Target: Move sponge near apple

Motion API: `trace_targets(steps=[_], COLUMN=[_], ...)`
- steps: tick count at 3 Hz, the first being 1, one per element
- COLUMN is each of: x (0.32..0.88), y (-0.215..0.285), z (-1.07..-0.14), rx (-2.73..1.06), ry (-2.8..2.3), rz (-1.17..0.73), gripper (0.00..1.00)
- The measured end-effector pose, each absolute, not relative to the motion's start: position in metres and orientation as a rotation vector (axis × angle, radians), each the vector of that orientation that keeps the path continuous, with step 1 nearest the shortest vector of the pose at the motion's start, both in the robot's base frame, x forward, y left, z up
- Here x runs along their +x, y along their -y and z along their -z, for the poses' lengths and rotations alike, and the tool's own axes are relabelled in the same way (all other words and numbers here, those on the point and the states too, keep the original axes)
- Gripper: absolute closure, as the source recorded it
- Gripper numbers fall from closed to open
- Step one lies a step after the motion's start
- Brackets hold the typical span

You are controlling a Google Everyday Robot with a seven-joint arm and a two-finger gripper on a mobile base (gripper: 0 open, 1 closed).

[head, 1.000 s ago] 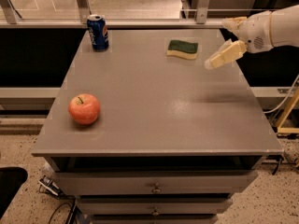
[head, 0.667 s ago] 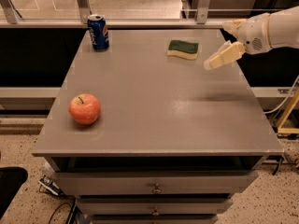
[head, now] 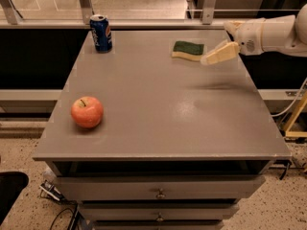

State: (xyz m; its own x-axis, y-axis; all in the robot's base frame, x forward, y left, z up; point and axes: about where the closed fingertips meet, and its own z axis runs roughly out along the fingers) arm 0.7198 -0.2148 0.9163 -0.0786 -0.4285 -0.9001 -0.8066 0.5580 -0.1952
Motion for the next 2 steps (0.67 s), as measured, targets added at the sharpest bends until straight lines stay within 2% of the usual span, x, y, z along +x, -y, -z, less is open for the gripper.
trace_targets(steps=[2], x=[0.78], y=[0.201], z=[-0.882], rx=[-0.969], ry=[-1.669], rz=[-0.459], gripper=[0.0])
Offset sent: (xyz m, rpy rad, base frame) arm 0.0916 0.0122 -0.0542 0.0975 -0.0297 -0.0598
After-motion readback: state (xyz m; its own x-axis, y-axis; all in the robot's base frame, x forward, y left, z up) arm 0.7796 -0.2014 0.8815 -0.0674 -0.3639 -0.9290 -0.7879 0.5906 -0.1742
